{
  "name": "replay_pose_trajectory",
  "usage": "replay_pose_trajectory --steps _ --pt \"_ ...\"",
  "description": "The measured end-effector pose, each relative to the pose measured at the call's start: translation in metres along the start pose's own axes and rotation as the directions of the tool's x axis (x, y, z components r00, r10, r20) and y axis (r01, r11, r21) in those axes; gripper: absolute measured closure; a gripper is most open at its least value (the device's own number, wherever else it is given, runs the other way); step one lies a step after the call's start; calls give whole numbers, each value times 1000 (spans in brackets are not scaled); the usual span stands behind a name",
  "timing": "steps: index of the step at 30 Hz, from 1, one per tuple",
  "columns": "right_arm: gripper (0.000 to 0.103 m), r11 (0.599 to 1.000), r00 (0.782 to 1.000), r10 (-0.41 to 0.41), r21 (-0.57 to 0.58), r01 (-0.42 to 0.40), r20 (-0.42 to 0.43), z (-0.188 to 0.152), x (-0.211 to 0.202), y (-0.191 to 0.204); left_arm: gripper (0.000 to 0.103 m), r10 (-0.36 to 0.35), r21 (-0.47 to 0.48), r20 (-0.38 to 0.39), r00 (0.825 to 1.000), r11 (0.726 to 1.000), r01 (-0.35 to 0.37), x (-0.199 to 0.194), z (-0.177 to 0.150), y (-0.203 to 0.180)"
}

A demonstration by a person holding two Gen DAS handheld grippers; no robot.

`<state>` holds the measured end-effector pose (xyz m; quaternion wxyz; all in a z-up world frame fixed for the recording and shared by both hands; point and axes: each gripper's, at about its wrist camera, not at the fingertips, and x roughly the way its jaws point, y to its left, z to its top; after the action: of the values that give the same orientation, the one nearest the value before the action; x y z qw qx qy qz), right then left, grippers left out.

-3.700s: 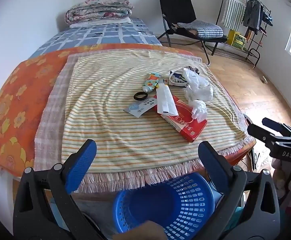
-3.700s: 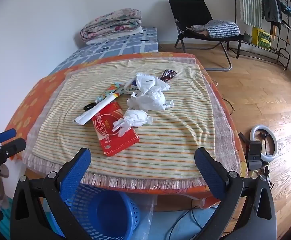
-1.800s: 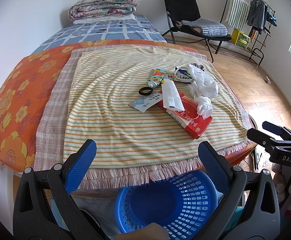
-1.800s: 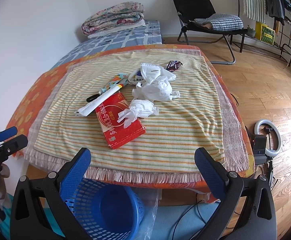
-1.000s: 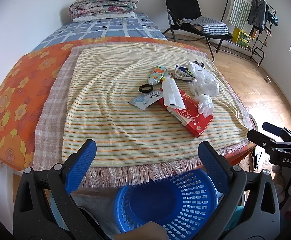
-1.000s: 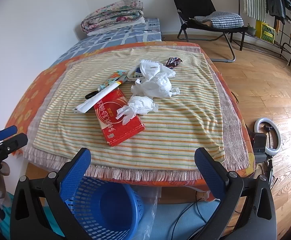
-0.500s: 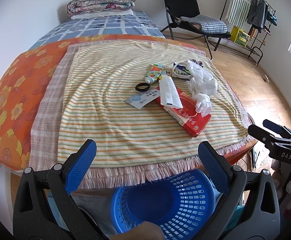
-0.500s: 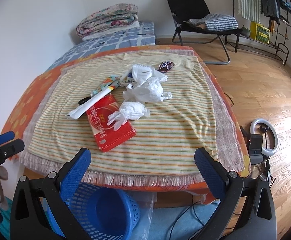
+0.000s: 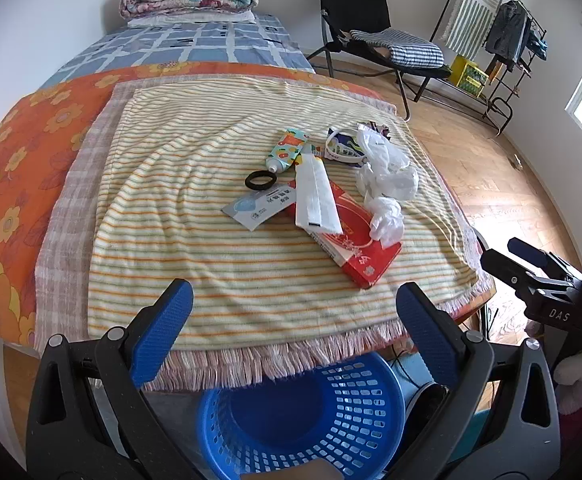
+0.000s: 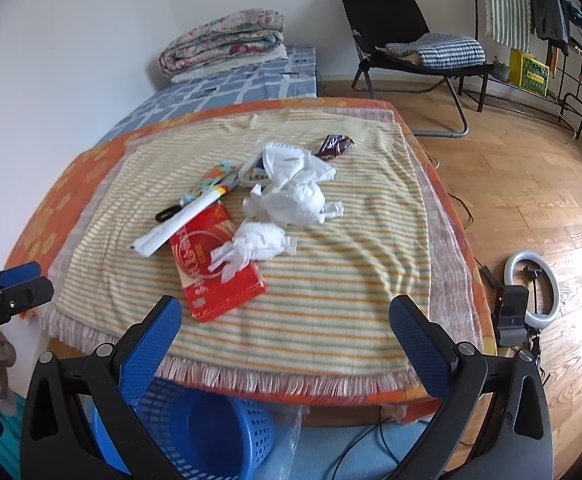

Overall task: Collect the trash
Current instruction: 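Grasp the white paper strip with the left tool while the right tool grasps the white plastic bag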

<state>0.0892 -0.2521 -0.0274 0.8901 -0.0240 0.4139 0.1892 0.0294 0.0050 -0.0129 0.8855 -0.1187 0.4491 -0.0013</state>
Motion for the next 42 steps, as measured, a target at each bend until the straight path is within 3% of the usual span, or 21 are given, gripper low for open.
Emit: replay_pose_trajectory --steps 7,13,14,17,21,25,29,36,42 --pt "0 999 1000 18 33 -18 -14 14 8 -13 3 -13 -2 -30 999 1000 13 13 17 -3" --pt "0 999 1000 12 35 -11 -26 37 16 -26 11 -45 0 -93 995 999 45 34 35 -7" --pt "0 999 999 15 37 -14 -33 41 18 -28 17 -50 -1 -103 993 999 50 38 39 -8" --pt "0 999 999 26 47 -24 -43 55 26 -35 20 -101 -15 -143 985 995 100 54 54 -11" --pt "0 997 998 42 65 -38 -55 70 41 -40 35 -138 -48 -197 971 990 131 81 70 -13" --pt "0 991 994 75 116 -65 -85 81 62 -48 36 -158 -96 -229 960 986 140 106 81 -11" --pt "0 984 987 108 157 -89 -120 86 83 -53 43 -149 -98 -248 957 987 128 124 88 -12" --pt "1 970 975 151 214 -114 -164 94 115 -53 46 -126 -93 -272 954 990 104 152 96 -16" --pt "2 974 969 138 207 -95 -206 94 139 -44 53 -98 -75 -293 951 994 79 167 94 -19"
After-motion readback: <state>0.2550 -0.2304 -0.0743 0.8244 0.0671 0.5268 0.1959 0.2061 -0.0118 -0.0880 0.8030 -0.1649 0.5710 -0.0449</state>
